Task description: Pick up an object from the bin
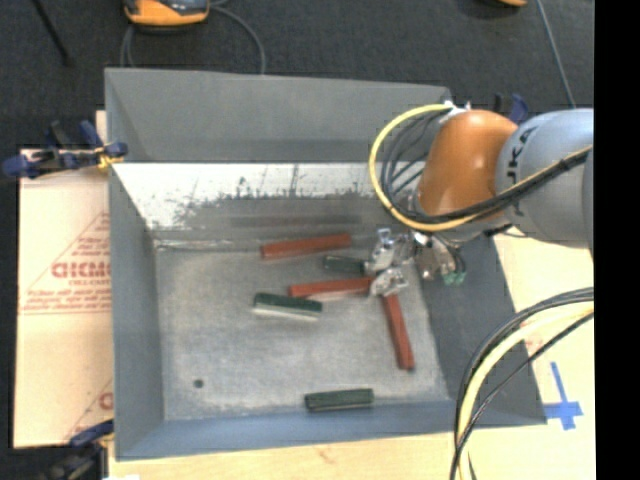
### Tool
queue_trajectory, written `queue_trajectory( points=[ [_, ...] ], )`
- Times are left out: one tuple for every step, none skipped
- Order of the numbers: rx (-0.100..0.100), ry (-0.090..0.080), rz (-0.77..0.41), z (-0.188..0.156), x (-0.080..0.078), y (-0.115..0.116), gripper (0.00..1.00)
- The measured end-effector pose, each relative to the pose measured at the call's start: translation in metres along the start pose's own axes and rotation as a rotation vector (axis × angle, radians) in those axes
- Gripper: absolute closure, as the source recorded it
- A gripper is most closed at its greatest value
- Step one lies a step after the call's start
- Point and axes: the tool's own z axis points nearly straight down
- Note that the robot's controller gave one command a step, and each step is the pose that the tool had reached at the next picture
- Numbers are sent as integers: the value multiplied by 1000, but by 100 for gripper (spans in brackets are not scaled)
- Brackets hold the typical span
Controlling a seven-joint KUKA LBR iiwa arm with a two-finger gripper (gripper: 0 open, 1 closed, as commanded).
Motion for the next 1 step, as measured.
queue_trajectory(
  points=[
    [-1, 20, -22, -140, -9, 2, 100]
  ],
)
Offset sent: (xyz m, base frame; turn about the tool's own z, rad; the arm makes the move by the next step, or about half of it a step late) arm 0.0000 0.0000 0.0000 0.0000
